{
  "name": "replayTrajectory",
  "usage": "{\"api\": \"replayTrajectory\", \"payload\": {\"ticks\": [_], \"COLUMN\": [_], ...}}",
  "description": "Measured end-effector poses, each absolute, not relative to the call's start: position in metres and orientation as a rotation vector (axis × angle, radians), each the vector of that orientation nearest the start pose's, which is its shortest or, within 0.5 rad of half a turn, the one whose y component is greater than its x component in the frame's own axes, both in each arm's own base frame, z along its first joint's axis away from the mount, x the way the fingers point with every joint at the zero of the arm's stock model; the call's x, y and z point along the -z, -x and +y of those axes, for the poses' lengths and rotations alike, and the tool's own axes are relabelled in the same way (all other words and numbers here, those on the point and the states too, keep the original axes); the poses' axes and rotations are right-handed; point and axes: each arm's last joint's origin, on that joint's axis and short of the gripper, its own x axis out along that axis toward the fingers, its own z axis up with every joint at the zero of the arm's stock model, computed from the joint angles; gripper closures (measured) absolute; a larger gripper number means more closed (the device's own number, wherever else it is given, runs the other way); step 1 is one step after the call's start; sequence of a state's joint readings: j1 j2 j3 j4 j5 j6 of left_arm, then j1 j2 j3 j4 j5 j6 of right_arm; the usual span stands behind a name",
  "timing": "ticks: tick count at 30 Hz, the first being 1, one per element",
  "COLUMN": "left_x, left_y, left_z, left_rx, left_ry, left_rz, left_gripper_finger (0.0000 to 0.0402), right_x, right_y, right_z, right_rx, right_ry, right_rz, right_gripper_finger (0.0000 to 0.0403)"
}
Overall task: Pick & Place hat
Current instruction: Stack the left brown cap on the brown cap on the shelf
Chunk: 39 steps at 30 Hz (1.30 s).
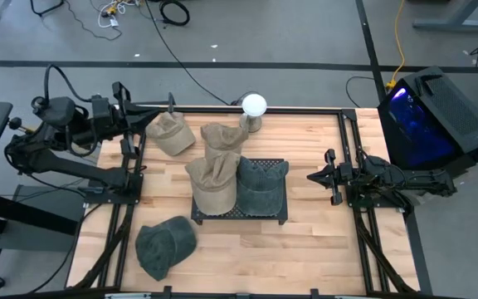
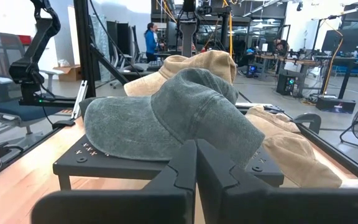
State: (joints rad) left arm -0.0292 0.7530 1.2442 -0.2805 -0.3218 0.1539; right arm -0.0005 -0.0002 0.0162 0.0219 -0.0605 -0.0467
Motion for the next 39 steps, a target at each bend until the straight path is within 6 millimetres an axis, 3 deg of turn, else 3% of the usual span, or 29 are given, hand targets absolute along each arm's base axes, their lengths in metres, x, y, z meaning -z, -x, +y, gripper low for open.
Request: {"api": "replayTrajectory", "payload": {"ticks": [14, 26, 39], "left_x": [-0.465, -0.456, -0.446], "left_y": [-0.111, -0.109, -0.115], "left_z": [0.01, 0.032, 0.065], "left_rx": [-0.319, -0.409, -0.63], "left_ry": [-0.147, -0.141, -0.119], "left_rz": [-0.102, -0.007, 0.108], "left_gripper_finger": [0.0383, 0.0383, 0.0383], "right_x": [-0.171, -0.171, -0.171], "right_y": [-0.097, -0.097, -0.097], "right_z": [0.002, 0.002, 0.002], "right_rx": [-0.06, -0.06, -0.059], "right_ry": [0.048, 0.048, 0.048], "right_rz": [-0.04, -0.04, -0.04], "right_gripper_finger": [0.0388, 0.0388, 0.0388]}}
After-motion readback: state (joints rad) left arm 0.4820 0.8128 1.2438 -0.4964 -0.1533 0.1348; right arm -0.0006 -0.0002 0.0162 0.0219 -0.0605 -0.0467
